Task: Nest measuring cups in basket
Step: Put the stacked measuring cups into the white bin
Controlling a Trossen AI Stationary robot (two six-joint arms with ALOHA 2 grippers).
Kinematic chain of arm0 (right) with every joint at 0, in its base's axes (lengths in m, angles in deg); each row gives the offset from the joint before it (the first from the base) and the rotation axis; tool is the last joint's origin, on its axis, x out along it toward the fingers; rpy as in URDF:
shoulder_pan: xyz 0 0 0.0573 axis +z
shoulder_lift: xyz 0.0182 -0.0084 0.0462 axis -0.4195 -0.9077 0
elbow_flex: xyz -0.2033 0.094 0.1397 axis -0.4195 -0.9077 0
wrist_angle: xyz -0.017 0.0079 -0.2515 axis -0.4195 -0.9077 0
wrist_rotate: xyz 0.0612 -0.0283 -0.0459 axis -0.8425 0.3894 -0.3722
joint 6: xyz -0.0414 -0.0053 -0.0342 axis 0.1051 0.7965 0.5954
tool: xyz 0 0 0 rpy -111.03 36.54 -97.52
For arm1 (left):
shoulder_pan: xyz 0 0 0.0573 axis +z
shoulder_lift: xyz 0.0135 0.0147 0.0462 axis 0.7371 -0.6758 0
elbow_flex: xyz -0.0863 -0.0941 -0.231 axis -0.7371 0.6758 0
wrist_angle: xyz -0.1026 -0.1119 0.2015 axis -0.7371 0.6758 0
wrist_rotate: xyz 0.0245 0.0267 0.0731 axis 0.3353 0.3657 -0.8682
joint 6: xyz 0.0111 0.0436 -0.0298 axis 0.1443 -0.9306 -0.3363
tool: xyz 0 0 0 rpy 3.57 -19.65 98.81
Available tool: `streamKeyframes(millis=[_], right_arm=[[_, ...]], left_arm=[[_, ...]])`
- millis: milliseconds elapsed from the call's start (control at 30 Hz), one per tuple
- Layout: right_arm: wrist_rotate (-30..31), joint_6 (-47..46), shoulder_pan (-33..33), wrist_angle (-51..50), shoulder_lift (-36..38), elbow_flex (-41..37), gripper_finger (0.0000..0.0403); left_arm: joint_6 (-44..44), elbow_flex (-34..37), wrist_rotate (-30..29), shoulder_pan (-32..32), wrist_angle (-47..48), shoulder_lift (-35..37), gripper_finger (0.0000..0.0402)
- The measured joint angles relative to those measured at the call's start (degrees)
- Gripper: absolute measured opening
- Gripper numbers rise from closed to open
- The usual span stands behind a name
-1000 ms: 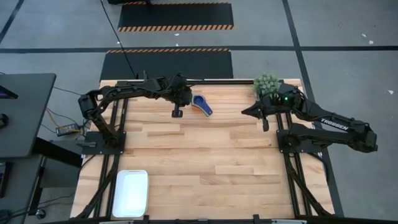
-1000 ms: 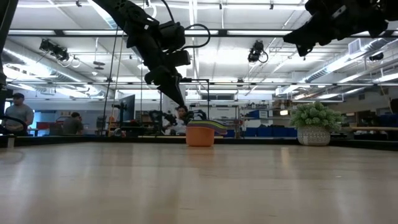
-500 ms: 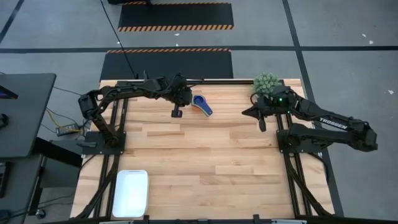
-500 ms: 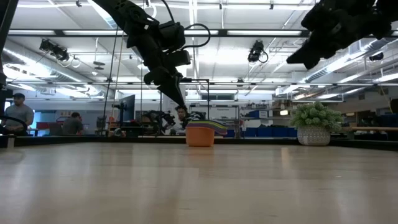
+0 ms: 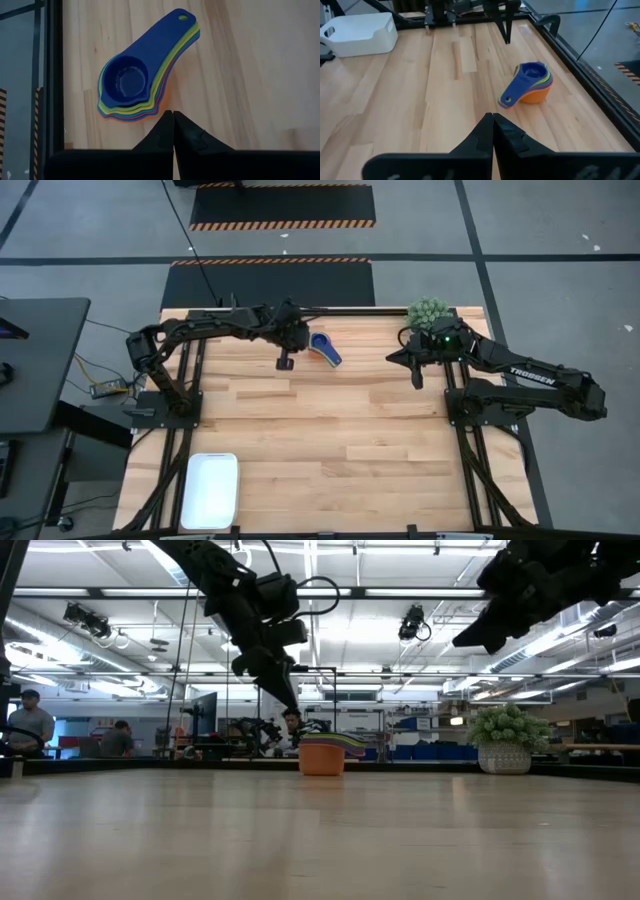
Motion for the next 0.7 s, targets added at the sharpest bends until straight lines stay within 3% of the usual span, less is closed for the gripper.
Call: streamKeyframes(millis=[700], right_arm=[[0.1,0.2,0.0,0.9,0.0,0.0,0.0017]], left_arm=[[4.0,0.0,-2.1,-3.5,-8.1,0.0,0.0005]])
